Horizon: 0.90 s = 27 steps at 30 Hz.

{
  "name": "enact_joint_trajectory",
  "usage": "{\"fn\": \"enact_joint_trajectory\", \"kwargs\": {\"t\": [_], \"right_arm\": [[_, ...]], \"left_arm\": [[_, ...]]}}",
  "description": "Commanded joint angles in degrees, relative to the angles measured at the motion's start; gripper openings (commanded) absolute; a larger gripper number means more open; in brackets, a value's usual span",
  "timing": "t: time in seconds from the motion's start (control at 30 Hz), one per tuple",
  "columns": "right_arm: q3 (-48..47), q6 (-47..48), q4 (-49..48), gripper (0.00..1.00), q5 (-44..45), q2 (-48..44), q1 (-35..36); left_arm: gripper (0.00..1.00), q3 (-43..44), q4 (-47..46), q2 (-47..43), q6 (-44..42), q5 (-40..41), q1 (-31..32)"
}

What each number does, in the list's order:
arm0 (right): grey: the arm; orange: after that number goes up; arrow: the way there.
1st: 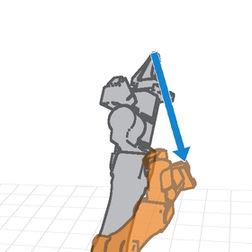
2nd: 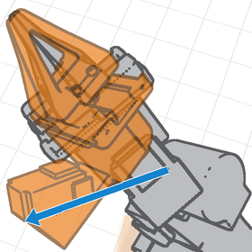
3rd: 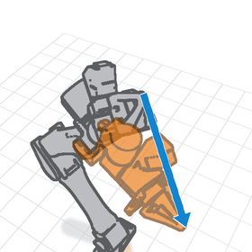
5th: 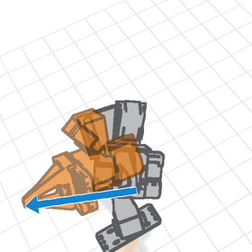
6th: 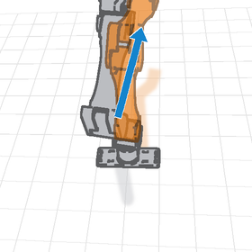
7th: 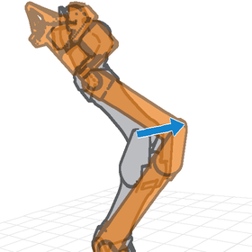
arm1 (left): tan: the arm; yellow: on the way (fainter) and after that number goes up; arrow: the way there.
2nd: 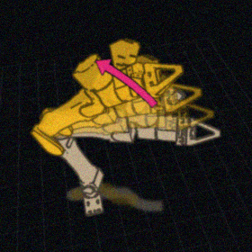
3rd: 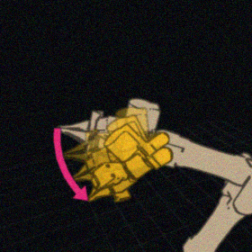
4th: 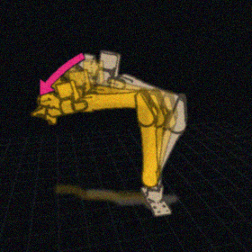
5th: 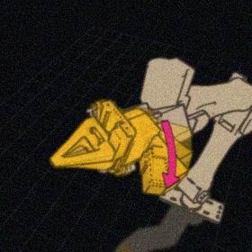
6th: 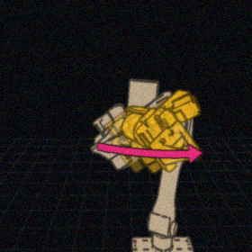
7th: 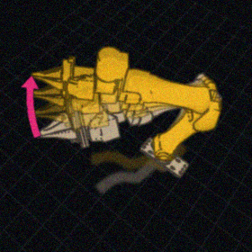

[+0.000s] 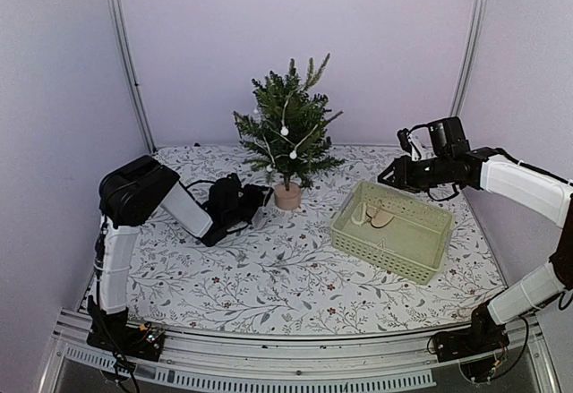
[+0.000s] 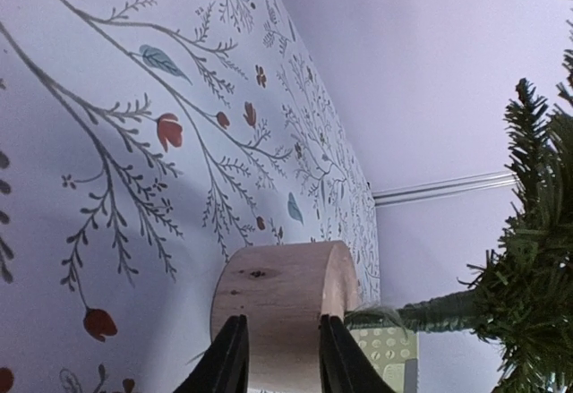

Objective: Decorate the small christmas tree

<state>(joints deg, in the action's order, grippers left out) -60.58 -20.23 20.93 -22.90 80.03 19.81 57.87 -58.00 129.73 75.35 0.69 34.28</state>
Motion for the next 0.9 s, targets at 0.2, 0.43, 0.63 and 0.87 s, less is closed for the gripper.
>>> {"fn": "enact_joint_trajectory", "kwargs": {"t": [0.2,0.43,0.63,0.87], "right_arm": [[3.58,-0.23,2.01,0.34,4.65,4.26,-0.05],[7.46,-7.27,-3.42,0.34,11.65,6.91,1.93],[8.02,-11.65,-8.9,0.34,15.03,11.89,3.3],[5.68,-13.14,-12.71,0.34,17.13,18.15,4.05]], "left_arm": [[0.45,-4.26,3.79,-12.02,-11.17,1.9,-1.46],[0.52,-9.92,5.42,-21.04,-14.65,4.96,-2.56],[0.56,-12.98,9.36,-29.74,-20.48,5.97,-2.69],[0.57,-16.9,14.38,-37.93,-24.37,6.97,-2.73]]}}
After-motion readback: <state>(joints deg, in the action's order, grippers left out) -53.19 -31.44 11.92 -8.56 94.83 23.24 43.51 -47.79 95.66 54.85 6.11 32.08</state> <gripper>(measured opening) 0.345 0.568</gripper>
